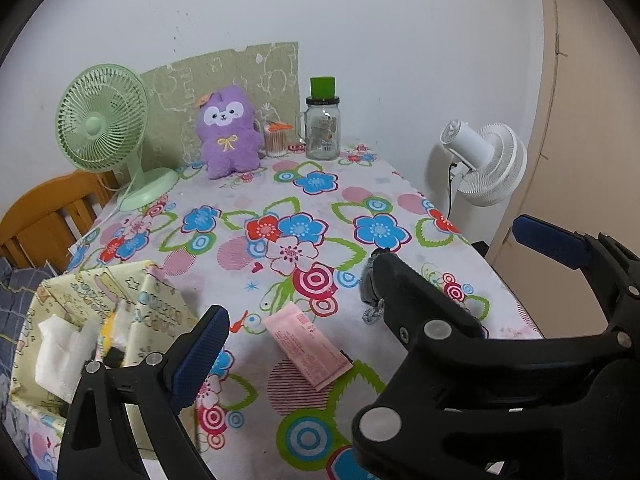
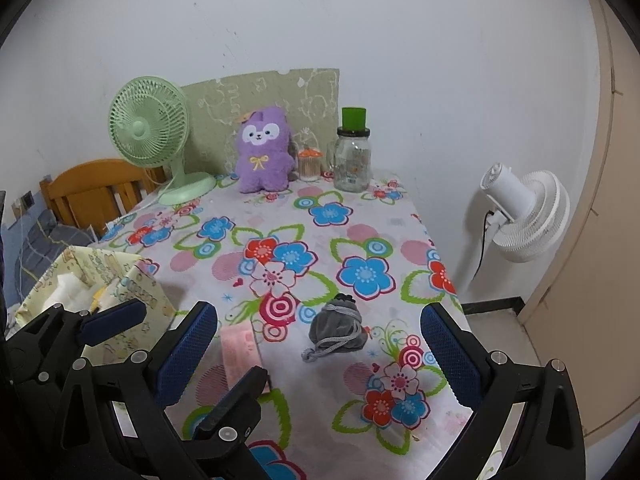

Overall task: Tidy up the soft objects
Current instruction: 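Lower the left tool toward the pink paper packet while the right tool approaches the grey sock, then close the right tool on the grey sock bundle while the left tool grasps the pink packet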

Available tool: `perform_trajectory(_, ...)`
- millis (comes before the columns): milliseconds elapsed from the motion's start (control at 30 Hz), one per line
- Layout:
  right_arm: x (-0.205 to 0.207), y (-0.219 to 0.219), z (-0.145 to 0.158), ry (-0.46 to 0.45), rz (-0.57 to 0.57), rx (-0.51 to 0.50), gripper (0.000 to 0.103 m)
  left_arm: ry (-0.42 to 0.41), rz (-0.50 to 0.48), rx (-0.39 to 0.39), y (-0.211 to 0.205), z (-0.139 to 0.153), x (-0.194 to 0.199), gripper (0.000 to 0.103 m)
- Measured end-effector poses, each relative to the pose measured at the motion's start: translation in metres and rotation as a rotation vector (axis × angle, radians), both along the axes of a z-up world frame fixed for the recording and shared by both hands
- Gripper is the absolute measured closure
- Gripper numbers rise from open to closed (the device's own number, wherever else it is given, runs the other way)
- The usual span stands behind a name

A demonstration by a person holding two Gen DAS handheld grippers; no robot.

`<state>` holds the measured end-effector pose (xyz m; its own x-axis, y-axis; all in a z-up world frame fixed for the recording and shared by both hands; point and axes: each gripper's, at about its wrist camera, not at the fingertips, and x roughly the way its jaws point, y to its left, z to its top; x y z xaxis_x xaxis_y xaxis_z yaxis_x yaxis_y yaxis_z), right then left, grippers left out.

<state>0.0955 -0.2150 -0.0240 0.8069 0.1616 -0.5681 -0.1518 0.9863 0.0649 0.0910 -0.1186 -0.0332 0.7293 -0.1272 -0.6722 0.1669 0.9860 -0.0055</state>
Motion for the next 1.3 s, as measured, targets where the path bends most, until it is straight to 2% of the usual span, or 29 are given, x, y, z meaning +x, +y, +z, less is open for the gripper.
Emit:
perform_trajectory(600,0.044,-0.003,-0.039,0.066,0.006,-0.028,0.000,0.099,0.035,-0.008,-0.005,-0.041,0.039,0.007)
perform_trajectory(1300,0.080,0.003,-0.073,0.142,0.027,-0.029,0.002,0.198,0.085,-0.024,0.000,-0.074,0.066,0.010)
